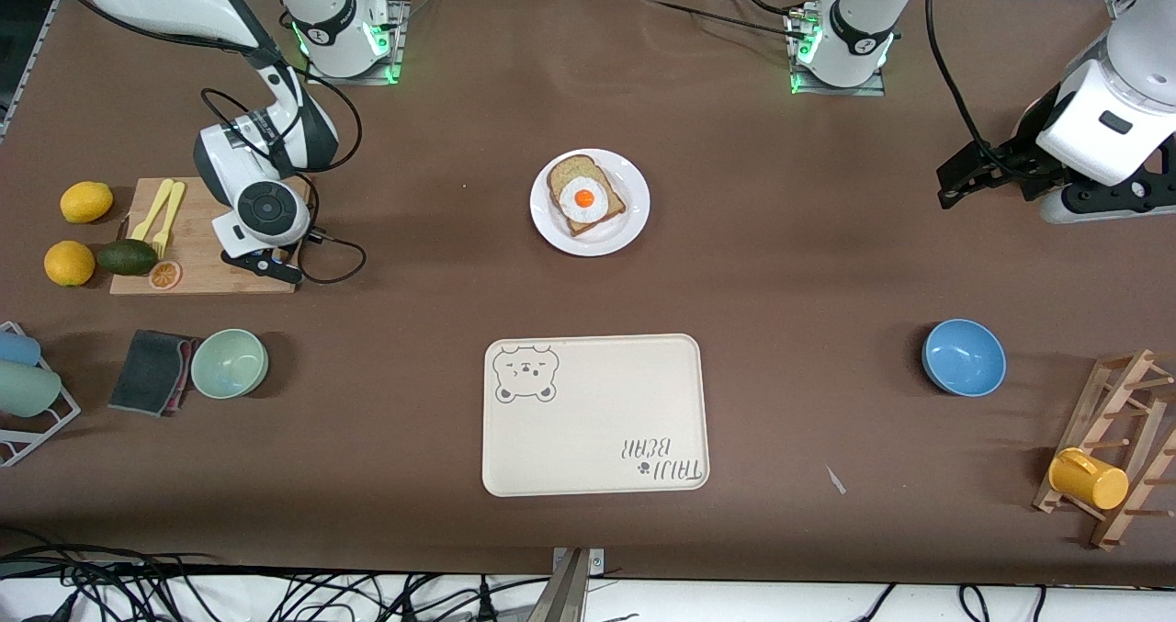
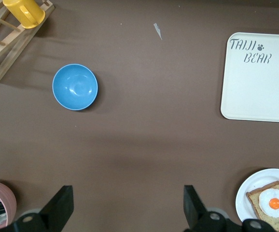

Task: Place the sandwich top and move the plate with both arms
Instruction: 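Lift the bread slice with the right gripper toward the white plate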

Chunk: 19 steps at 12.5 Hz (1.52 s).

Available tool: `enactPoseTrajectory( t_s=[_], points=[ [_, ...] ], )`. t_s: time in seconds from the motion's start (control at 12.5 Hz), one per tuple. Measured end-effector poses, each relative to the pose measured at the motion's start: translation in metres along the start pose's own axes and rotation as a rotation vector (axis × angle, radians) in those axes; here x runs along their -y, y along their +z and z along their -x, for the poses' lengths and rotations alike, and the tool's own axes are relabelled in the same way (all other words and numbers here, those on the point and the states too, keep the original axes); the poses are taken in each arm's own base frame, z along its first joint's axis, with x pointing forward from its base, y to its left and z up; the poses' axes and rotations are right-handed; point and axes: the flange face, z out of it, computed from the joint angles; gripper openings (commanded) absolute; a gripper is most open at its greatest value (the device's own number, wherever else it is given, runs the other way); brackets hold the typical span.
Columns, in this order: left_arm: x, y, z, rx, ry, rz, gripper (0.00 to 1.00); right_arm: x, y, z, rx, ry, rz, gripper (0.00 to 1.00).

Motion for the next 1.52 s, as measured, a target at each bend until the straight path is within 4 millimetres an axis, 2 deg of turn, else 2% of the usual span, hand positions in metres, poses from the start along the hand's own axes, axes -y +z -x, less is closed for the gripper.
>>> enactPoseTrajectory(
  t_s=[0.32,0.56,0.72,0.96,1.2,1.36,1.52],
  points=[
    [0.001,-0.001,0.000,-0.003,-0.001,0.001,1.00,0.000,-0.002,0.002,0.017,-0.003,0.025,0.00],
    [0.001,-0.002,0.000,-0.003,-0.001,0.001,1.00,0.016,-0.034,0.004,0.014,-0.028,0.068,0.00],
    [0.001,-0.002,0.000,-0.004,-0.001,0.001,1.00,0.031,-0.076,0.010,0.009,-0.046,0.092,0.00],
    [0.001,-0.002,0.000,-0.003,-0.002,0.001,1.00,0.071,-0.169,0.030,-0.018,-0.076,0.024,0.00],
    [0.002,-0.001,0.000,0.002,-0.003,-0.001,1.00,0.123,-0.254,0.072,-0.134,-0.181,-0.082,0.00],
    [0.003,-0.001,0.000,0.004,-0.005,-0.001,1.00,0.156,-0.291,0.105,-0.186,-0.240,-0.140,0.00],
    [0.004,-0.001,0.000,0.005,-0.007,-0.001,1.00,0.189,-0.317,0.134,-0.232,-0.277,-0.226,0.00]
  ],
)
